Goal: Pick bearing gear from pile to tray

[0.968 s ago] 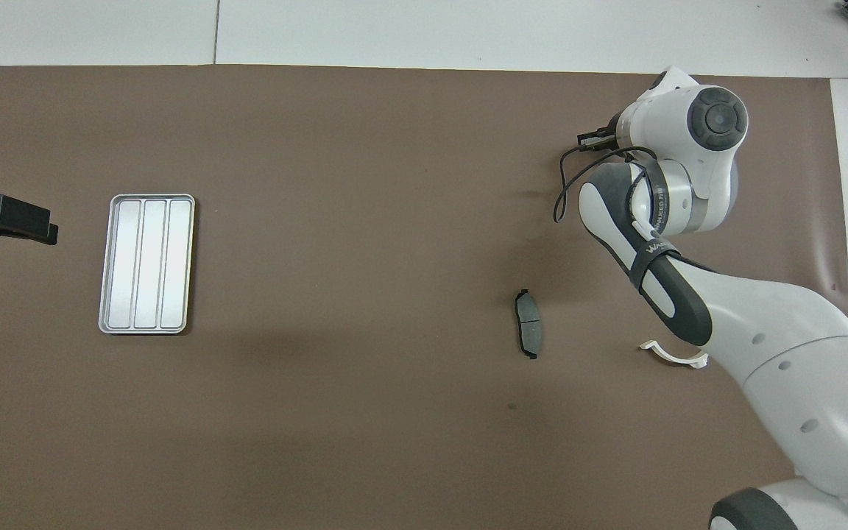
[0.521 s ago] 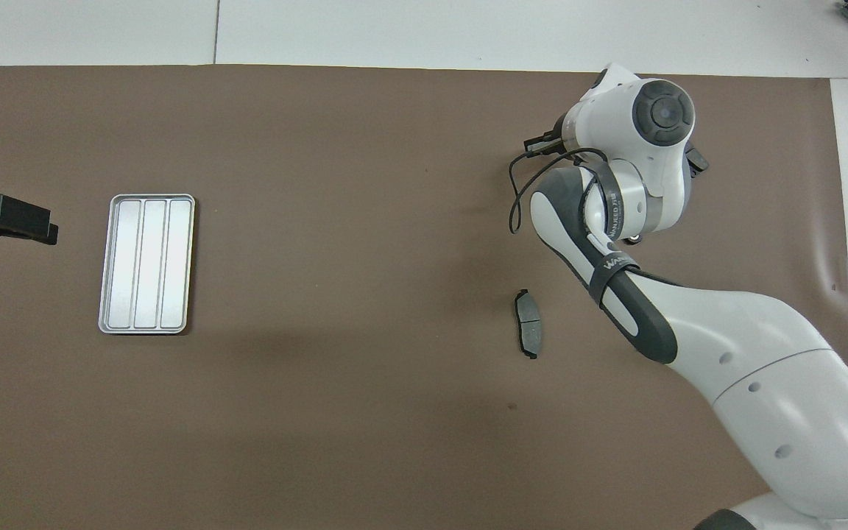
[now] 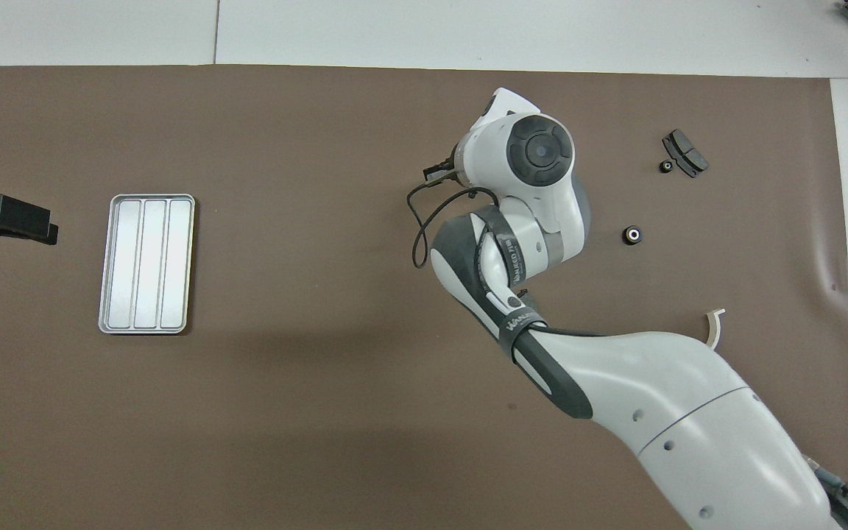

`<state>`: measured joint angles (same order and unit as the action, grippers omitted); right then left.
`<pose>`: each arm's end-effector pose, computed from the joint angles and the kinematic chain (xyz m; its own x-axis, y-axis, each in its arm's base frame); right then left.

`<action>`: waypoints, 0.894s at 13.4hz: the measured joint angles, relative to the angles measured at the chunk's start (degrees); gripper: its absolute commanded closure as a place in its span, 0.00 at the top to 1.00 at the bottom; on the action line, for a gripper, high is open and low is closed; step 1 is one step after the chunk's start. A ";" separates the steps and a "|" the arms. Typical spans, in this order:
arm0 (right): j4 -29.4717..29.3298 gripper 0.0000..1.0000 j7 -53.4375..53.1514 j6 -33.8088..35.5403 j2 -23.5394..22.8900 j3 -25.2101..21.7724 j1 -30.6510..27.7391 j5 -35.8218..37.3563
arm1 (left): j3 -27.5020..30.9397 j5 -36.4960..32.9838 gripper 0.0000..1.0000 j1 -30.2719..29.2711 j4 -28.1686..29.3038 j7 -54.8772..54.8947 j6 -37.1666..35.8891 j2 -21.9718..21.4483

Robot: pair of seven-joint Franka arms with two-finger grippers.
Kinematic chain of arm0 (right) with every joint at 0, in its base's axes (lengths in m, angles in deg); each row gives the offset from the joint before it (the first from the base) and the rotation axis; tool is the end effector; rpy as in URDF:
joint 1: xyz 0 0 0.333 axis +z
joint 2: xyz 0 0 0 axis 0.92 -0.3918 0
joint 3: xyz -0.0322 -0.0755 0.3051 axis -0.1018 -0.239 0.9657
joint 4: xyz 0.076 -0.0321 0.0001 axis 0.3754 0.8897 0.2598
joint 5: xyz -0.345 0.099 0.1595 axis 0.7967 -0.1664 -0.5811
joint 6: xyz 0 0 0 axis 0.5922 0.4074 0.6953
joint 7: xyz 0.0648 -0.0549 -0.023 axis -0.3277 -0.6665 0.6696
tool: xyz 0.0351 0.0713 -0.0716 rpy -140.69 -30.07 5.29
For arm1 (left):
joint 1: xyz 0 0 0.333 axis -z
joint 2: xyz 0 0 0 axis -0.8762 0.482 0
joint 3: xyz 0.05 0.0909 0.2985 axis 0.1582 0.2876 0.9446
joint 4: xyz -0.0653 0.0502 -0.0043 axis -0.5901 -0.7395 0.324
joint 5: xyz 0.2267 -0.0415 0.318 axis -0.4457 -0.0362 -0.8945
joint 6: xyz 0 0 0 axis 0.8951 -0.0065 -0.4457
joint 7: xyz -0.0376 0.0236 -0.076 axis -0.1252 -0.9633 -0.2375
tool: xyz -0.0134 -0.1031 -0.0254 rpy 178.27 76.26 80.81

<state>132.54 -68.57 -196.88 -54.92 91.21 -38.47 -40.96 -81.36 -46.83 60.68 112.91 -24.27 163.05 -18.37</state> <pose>0.6614 0.3748 0.3355 0.8689 0.3612 0.3384 0.4038 -0.9127 -0.0624 0.5593 -0.0034 0.6121 0.9980 -0.0618 -0.0127 -0.0615 -0.9978 0.0231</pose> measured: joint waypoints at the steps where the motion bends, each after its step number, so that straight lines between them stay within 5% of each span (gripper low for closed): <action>1: 0.00 0.23 -0.01 0.00 0.13 0.00 1.56 0.03 | -0.03 0.00 1.00 0.00 0.00 0.00 0.00 0.00; 9: 0.14 0.23 -0.02 -2.23 0.57 0.01 11.99 0.30 | -0.87 0.11 1.00 0.14 4.82 -1.68 9.53 -0.70; 11: 0.80 0.35 -0.02 -4.21 0.46 0.00 12.44 2.16 | -0.93 0.14 1.00 0.16 7.94 -1.88 12.19 -1.75; 12: 1.27 0.50 -0.02 -5.05 0.41 0.00 12.43 2.67 | -1.01 0.18 1.00 0.22 9.05 -1.98 13.32 -2.13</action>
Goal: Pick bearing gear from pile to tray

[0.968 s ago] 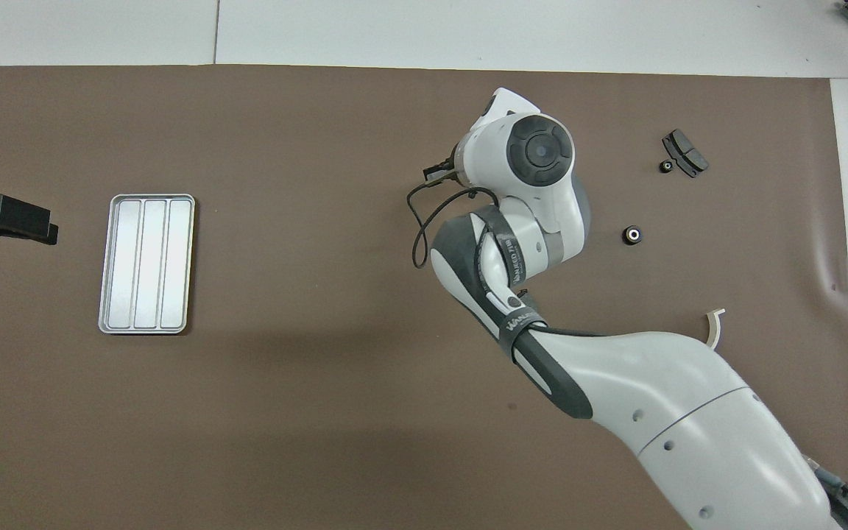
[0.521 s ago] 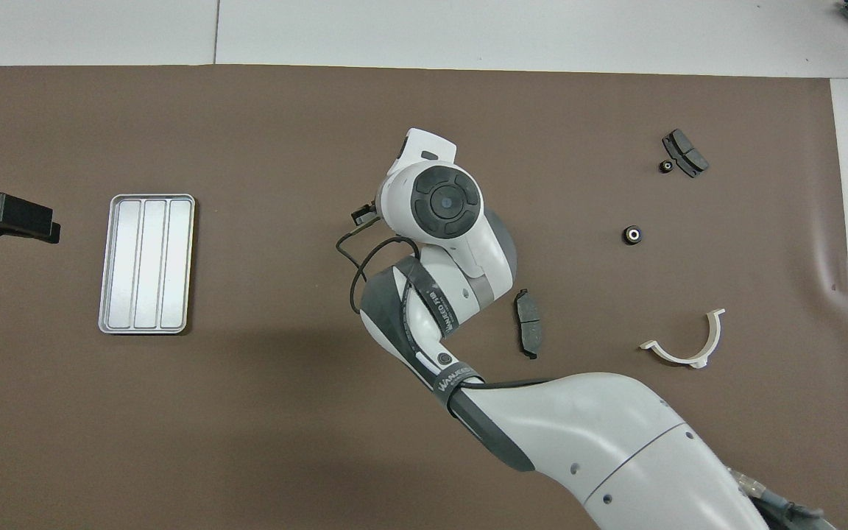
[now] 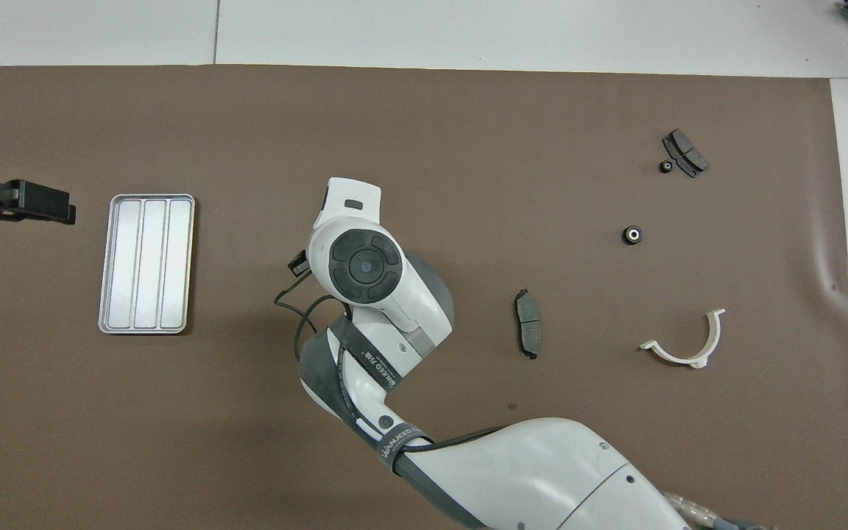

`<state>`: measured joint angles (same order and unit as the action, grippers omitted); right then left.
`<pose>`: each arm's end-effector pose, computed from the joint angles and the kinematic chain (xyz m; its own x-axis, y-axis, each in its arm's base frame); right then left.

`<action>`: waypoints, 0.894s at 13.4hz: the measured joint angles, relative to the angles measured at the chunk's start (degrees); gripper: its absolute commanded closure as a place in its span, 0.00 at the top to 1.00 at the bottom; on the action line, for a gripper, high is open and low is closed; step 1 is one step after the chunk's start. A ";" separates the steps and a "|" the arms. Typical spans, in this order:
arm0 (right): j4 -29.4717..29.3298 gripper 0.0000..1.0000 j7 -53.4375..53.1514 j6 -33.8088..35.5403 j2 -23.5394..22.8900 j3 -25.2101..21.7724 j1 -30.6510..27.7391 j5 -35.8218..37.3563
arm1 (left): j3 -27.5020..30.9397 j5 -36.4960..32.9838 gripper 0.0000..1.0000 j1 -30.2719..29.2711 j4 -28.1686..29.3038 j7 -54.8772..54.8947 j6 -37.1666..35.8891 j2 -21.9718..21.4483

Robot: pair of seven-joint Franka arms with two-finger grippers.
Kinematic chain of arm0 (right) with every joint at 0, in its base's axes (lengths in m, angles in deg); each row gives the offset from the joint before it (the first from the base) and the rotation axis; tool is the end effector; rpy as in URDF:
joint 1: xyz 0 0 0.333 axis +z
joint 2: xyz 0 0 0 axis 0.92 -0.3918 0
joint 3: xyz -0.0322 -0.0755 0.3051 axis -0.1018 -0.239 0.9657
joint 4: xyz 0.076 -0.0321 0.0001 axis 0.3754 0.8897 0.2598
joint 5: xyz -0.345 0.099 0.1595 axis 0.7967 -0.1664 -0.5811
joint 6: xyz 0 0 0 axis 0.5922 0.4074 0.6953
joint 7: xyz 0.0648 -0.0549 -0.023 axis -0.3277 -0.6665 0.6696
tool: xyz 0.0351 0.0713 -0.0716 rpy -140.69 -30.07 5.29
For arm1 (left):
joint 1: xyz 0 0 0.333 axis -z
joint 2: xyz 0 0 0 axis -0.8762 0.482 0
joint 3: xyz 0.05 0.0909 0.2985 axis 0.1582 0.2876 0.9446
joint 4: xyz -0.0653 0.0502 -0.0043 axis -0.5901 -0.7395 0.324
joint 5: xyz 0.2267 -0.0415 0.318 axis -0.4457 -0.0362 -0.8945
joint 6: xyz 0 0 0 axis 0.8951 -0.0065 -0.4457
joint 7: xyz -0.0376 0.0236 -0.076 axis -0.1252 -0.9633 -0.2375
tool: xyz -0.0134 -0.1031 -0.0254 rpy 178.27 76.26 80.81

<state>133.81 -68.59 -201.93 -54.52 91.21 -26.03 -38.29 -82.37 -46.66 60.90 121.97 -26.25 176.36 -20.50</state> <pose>0.5662 0.5098 0.3406 0.7280 0.5495 0.4098 0.6125 -0.7899 -0.0288 0.5648 -0.0154 0.5783 0.9943 -0.0429 0.0977 -0.0452 -0.9987 0.0217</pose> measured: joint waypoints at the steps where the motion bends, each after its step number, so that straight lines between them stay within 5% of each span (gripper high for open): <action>1: 0.53 0.67 0.00 -0.42 -0.03 0.03 0.10 0.26 | -0.17 0.02 1.00 0.13 0.73 -0.36 0.77 -0.18; 2: 0.93 0.79 0.00 -0.52 -0.06 0.04 0.46 0.40 | -0.37 0.03 1.00 0.25 1.18 -0.98 1.32 -0.22; 4: 1.22 0.87 0.00 -0.53 -0.06 0.04 1.20 0.45 | -0.45 0.05 1.00 1.12 2.39 -3.55 3.60 -0.19; 9: 0.94 0.89 0.00 0.78 0.08 -1.00 -0.11 0.45 | -0.49 0.08 1.00 5.90 6.41 -19.42 13.84 4.57; 12: 0.52 0.89 3.69 5.48 1.26 -1.37 -6.58 0.48 | -0.55 0.08 1.00 10.02 6.48 -29.09 17.90 9.88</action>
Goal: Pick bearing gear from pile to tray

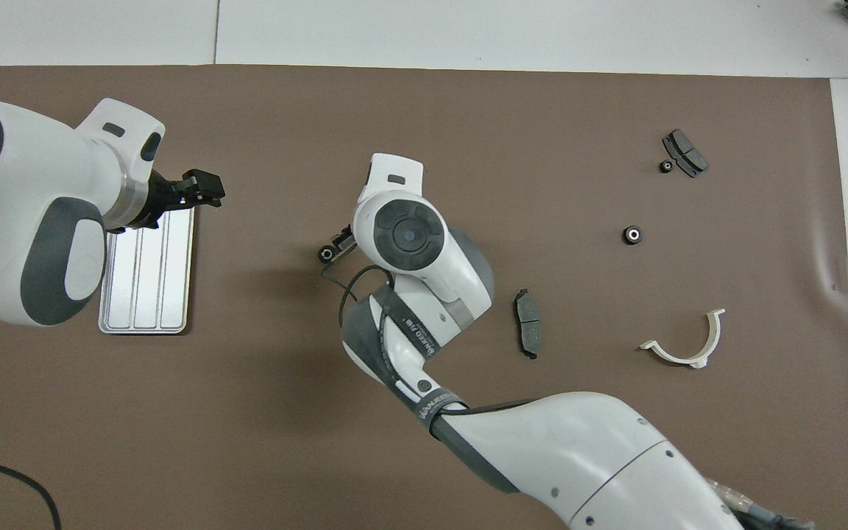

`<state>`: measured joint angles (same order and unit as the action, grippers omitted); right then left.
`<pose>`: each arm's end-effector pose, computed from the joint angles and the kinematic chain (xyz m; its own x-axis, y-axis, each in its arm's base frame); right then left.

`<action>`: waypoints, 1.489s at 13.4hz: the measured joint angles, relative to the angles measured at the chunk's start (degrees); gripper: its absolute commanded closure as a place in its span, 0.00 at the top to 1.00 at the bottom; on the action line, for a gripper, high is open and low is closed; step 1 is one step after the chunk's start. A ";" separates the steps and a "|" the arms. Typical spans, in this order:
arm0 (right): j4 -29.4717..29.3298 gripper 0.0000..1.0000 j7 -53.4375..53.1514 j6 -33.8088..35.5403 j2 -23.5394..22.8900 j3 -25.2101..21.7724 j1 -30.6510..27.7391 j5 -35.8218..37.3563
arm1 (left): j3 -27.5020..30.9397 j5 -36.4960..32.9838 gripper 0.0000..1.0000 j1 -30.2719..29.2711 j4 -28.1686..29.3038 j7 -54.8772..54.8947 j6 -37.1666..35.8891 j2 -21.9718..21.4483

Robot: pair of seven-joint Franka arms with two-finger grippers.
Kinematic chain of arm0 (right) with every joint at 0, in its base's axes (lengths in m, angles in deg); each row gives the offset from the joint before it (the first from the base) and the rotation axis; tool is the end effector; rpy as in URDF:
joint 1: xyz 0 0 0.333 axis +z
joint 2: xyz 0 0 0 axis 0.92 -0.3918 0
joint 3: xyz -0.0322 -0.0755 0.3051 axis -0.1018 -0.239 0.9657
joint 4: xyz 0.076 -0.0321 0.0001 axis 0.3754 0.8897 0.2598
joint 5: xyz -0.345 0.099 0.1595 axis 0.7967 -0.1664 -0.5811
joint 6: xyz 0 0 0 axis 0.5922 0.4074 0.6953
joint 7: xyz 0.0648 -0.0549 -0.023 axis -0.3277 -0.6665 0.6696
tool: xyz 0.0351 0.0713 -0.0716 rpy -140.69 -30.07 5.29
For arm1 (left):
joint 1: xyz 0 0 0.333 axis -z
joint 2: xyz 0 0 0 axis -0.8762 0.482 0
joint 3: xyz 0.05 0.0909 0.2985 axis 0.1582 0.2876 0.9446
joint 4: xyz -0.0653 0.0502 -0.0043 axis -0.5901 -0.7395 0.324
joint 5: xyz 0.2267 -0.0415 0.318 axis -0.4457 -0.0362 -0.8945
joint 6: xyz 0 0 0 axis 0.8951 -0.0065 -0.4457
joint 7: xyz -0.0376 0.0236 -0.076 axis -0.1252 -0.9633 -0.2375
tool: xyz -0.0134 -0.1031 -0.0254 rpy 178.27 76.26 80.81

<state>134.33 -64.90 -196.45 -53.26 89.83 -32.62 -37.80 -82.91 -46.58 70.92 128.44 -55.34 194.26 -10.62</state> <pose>0.6225 0.4249 0.3410 0.7801 0.5288 0.3342 0.5541 -0.8321 0.0231 0.5991 -0.1265 0.4521 0.9533 0.2864 0.0960 0.2789 -0.9567 0.0837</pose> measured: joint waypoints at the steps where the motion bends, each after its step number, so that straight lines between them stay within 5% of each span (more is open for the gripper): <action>1: -0.11 0.89 2.59 1.80 0.88 0.02 -2.99 -0.01 | 0.02 -0.23 1.00 1.15 -0.03 -3.20 0.17 0.94; 7: -0.10 0.89 6.98 4.81 4.06 0.08 -19.45 -0.02 | 0.00 -6.47 1.00 12.68 -0.14 -33.07 8.66 11.48; 12: 1.23 0.86 7.21 4.84 4.05 0.21 -30.18 -1.70 | 0.02 -6.73 1.00 15.15 0.52 -39.69 11.33 14.95; 15: 3.90 0.78 7.21 4.86 4.18 0.23 -33.94 -2.10 | 0.01 -6.73 0.75 15.50 0.71 -41.80 11.33 14.94; 20: 9.14 0.74 5.34 1.44 4.66 0.22 -36.06 -2.22 | -0.07 -6.74 0.57 16.29 2.12 -42.52 11.87 14.82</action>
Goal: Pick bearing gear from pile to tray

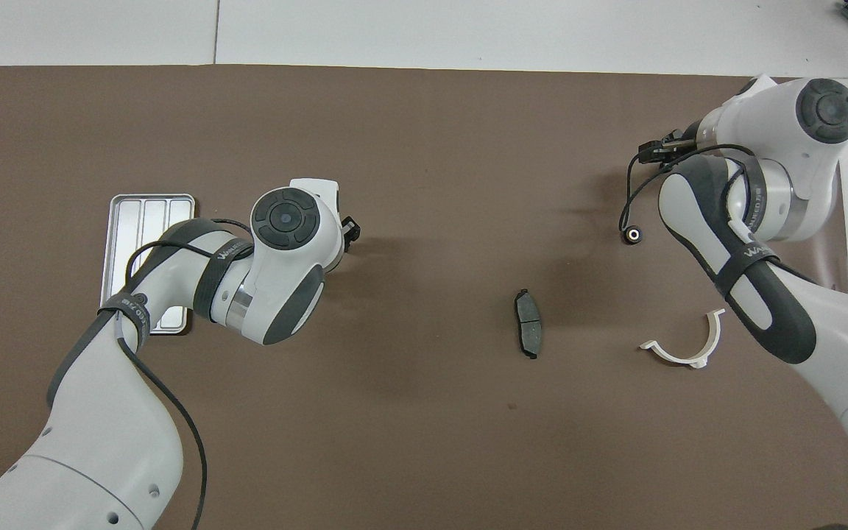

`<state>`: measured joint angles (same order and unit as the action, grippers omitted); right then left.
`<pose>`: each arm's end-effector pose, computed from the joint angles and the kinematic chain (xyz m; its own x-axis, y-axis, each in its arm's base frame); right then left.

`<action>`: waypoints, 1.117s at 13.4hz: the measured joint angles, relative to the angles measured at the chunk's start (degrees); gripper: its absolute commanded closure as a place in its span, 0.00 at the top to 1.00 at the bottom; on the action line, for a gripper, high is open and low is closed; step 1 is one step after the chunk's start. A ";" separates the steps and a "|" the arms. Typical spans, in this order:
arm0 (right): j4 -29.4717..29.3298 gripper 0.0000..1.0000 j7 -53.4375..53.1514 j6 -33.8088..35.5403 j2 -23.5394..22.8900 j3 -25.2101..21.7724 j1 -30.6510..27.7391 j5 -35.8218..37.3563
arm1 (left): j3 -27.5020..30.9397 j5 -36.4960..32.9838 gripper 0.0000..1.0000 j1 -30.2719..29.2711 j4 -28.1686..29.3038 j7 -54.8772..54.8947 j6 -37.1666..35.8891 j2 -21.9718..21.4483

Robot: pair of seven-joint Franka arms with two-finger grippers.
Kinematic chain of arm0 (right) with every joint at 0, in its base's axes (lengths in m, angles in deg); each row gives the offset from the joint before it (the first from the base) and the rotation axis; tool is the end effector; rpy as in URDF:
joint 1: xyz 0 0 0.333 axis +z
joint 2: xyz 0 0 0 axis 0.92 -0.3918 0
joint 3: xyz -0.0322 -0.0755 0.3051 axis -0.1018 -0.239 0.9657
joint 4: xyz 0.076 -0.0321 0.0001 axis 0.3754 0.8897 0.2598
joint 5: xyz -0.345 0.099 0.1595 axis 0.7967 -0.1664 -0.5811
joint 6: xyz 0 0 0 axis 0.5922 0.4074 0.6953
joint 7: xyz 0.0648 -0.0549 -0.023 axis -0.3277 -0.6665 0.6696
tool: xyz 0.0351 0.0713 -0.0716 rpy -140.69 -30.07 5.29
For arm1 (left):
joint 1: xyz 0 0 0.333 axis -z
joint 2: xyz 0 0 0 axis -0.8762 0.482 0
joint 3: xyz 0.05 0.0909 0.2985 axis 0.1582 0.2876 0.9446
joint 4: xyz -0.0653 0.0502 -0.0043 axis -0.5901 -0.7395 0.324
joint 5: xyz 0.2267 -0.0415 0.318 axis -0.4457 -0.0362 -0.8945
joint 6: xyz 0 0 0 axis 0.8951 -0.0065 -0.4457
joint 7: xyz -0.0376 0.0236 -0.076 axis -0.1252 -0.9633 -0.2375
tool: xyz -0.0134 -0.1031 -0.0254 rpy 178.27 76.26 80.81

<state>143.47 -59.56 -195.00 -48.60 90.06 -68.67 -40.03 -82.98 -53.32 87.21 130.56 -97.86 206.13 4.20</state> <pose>0.7181 -0.0192 0.3207 0.9716 0.0341 0.2343 0.0321 -0.9994 0.0122 0.5602 -0.2978 0.2929 0.7805 0.6222 0.0613 0.6226 -0.7824 0.0150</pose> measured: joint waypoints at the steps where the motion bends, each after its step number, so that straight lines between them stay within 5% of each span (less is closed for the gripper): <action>1: 1.03 0.73 -0.06 -1.39 0.01 0.00 -0.08 0.00 | 0.01 0.00 0.57 0.00 0.06 0.00 0.00 -0.04; 3: 2.61 0.70 -0.11 -3.46 0.03 -0.01 -0.20 0.00 | 0.02 0.00 0.48 0.01 0.08 0.00 0.11 -0.10; 6: 3.36 0.66 -0.11 -4.19 0.07 -0.04 -0.41 0.00 | 0.02 0.00 0.00 0.01 0.06 0.00 0.24 -0.27; 12: 4.93 0.59 -0.11 -4.37 0.16 -0.09 -1.84 0.00 | 0.60 -0.02 0.00 -0.31 -0.01 0.89 0.05 -0.91; 15: 5.73 0.52 -0.11 -5.19 0.30 -0.06 -1.83 0.00 | 1.08 0.62 0.00 -5.20 -0.15 9.39 -5.09 -6.76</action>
<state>149.20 -59.68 -200.19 -48.30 89.99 -70.50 -40.03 -81.90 -52.70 82.01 130.41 -88.47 201.03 -2.56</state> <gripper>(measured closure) 0.401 0.656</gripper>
